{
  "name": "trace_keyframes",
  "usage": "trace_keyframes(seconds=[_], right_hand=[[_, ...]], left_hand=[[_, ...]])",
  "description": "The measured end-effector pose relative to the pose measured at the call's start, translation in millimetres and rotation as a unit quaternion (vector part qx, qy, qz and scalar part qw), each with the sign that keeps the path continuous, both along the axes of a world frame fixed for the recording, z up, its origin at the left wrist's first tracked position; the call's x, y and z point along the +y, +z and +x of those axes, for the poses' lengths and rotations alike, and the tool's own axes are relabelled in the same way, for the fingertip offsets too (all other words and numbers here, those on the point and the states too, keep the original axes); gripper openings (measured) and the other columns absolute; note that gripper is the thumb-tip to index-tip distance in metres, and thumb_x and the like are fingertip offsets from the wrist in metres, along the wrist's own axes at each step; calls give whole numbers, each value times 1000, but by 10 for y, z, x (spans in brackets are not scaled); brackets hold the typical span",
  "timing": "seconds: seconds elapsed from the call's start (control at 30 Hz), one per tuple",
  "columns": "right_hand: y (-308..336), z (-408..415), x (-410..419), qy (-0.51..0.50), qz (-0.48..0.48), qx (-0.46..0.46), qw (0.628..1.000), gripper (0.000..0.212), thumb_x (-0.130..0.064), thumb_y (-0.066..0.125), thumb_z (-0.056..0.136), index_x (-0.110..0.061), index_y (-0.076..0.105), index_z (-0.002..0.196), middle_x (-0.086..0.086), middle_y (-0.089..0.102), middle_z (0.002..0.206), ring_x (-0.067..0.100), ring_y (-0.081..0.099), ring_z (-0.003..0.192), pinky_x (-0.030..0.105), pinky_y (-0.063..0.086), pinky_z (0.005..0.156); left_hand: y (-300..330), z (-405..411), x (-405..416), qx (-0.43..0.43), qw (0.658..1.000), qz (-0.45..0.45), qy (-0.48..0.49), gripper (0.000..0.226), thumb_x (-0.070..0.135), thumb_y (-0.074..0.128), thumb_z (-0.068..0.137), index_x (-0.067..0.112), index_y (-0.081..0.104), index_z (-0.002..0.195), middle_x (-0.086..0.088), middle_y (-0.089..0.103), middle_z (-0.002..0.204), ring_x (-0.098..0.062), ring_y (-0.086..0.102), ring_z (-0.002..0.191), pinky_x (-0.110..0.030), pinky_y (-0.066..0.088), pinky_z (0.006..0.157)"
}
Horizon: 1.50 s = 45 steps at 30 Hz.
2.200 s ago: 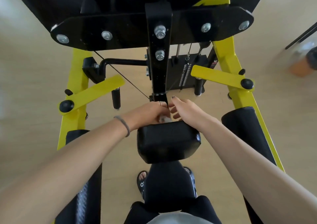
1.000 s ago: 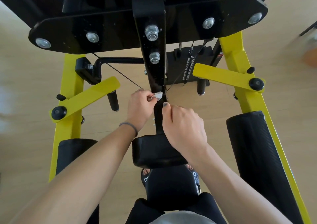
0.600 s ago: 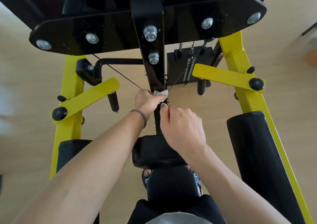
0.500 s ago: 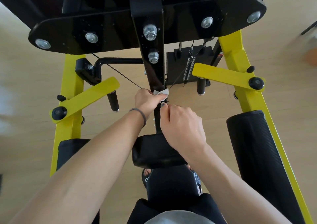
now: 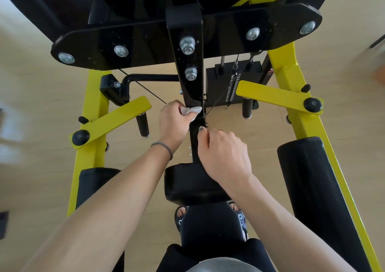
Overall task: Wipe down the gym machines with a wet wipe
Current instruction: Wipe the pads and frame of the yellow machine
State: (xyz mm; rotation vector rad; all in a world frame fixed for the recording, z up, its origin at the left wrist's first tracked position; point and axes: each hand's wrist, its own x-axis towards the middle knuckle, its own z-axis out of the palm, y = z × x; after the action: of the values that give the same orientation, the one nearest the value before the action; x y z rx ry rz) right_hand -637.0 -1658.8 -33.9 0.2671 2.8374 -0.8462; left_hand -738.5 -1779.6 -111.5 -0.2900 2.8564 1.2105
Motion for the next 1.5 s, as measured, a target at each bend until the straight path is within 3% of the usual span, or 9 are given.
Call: trace_keyframes(seconds=[0.13, 0.33, 0.63, 0.9, 1.0, 1.1, 1.23, 1.4, 1.5], right_hand=[[3, 5, -9, 4, 6, 7, 1000, 49, -39, 32, 106, -16, 51, 67, -4, 52, 61, 15, 48, 54, 34, 41, 57], [-3, 7, -17, 6, 10, 22, 1000, 50, -39, 32, 106, -15, 53, 68, -4, 53, 61, 16, 49, 54, 34, 45, 57], [23, 10, 2, -2, 11, 2, 1000, 50, -39, 32, 107, -16, 50, 67, -4, 52, 62, 14, 48, 54, 32, 36, 53], [22, 12, -30, 6, 19, 21, 1000, 50, -37, 34, 106, -14, 51, 65, -3, 51, 60, 16, 46, 53, 33, 39, 54], [19, 11, -20, 4, 19, 21, 1000, 49, -36, 35, 106, -14, 51, 66, -2, 51, 60, 15, 46, 53, 33, 38, 53], [7, 18, -3, -3, 18, 16, 1000, 47, -36, 35, 106, -15, 49, 66, -3, 51, 62, 15, 46, 54, 33, 35, 53], [-9, 23, 6, -4, 16, 12, 1000, 45, -36, 35, 105, -15, 50, 68, -4, 50, 62, 13, 45, 55, 33, 36, 54], [0, 13, 10, -3, 6, 16, 1000, 46, -35, 37, 104, -13, 50, 66, -2, 50, 60, 16, 45, 53, 32, 36, 52], [19, 12, 1, 5, 9, 17, 1000, 47, -36, 36, 105, -13, 52, 68, -3, 52, 61, 16, 48, 55, 33, 44, 55]], left_hand=[[191, 14, -33, 100, 995, -11, -23, 36, 32, 81, 78, 7, 55, 69, -4, 59, 71, -18, 53, 65, -22, 38, 54], [626, -27, -87, 227, 974, -14, -10, 38, 35, 83, 76, 19, 49, 68, 13, 49, 67, 0, 45, 61, -11, 32, 56], [222, -36, -23, 66, 997, -24, -27, 39, 29, 84, 77, 16, 50, 64, -2, 56, 80, -12, 50, 69, -12, 32, 56], [659, -52, 98, 202, 979, 12, 6, 47, 37, 85, 71, 14, 43, 69, 3, 44, 82, -3, 38, 65, -9, 34, 58], [457, -108, 192, 151, 988, 32, 19, 49, 46, 87, 68, 14, 56, 87, 3, 53, 98, -5, 51, 79, -13, 45, 63], [159, -153, 154, 90, 996, -15, 15, 53, 43, 87, 67, 13, 61, 102, 0, 58, 104, -16, 60, 89, -33, 58, 74], [32, -151, 94, 25, 999, -18, -12, 62, 53, 89, 61, 18, 64, 105, 2, 61, 104, -15, 63, 91, -32, 59, 77], [456, -125, 85, 99, 995, 5, -23, 54, 61, 74, 61, 17, 57, 86, 4, 61, 91, -9, 59, 81, -12, 47, 62], [781, -149, 38, 188, 982, 13, 10, 60, 58, 82, 62, 13, 43, 74, -1, 52, 71, -10, 45, 62, -22, 40, 51]])
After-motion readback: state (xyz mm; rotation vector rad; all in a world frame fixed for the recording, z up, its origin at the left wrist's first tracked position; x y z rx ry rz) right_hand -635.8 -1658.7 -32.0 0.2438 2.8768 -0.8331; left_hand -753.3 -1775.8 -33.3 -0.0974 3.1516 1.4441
